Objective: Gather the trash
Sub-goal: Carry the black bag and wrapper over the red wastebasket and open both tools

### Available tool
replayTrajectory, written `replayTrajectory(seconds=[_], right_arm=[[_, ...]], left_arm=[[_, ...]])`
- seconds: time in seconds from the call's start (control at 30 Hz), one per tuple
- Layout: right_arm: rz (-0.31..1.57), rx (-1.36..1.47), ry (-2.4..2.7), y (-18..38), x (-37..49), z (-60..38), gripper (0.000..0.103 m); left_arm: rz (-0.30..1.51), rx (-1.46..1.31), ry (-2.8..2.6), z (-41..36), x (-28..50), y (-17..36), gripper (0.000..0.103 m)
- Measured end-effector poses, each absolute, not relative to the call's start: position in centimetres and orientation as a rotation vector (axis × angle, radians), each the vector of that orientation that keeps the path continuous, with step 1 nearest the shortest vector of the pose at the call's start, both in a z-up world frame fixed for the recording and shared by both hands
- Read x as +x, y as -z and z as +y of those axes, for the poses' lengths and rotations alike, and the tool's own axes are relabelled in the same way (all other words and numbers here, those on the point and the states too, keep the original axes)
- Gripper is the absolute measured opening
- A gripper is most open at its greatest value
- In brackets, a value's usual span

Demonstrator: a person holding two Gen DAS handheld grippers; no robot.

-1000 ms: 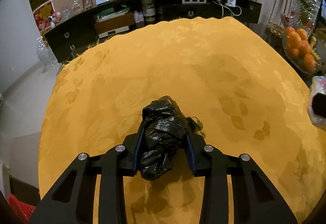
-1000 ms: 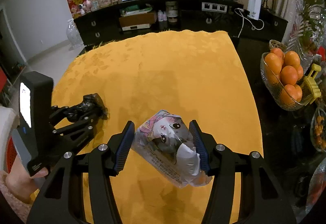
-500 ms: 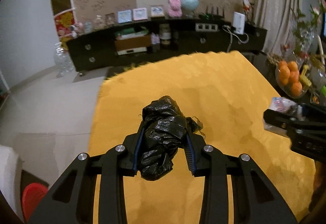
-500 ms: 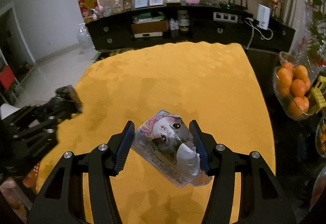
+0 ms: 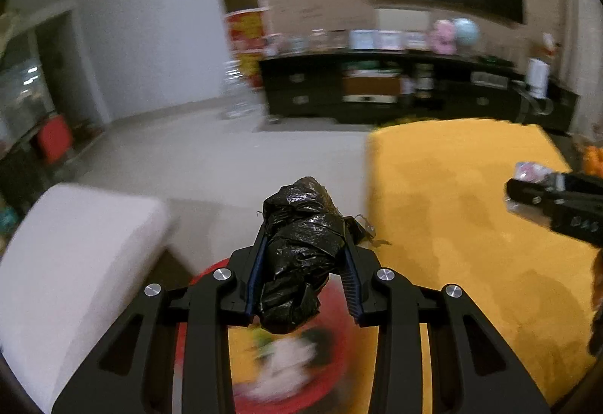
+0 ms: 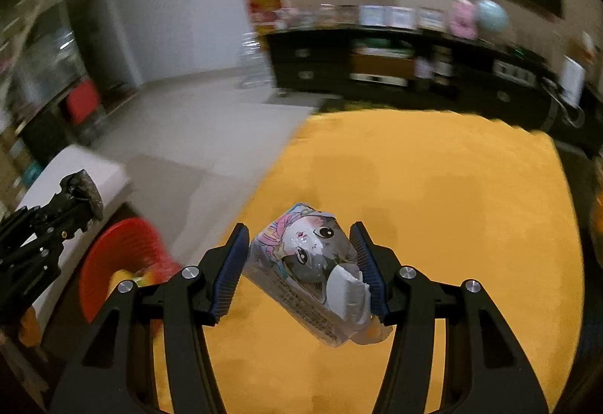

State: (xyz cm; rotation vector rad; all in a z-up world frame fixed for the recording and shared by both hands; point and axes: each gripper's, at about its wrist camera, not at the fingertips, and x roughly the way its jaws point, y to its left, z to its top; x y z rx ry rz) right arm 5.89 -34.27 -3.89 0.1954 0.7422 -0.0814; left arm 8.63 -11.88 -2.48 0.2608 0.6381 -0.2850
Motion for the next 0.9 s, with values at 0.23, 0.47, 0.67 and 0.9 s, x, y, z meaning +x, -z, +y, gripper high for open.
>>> replayTrajectory(seconds=[0.23, 0.47, 0.67, 0.9], right_arm=[[0.755, 0.100, -0.118, 3.4, 8.0, -24.7, 0.054], [0.815, 0.084, -0.238, 4.5, 10.9, -19.2, 0.055], [0.849, 0.113, -0.297, 5.6, 13.0, -17.1, 0.058], [0.851, 0.210, -0.363, 6.2, 13.4, -16.9, 0.076]], left_arm=[[0.704, 0.202, 0.151, -4.4, 8.7, 3.9, 0.033], [0.753, 0.188, 0.125, -2.4, 10.0, 5.3, 0.033], [0.780, 0.149, 0.139, -1.8, 10.6, 5.9, 0.034], [0.786, 0.111, 0.158, -1.3, 10.7, 5.8, 0.045]])
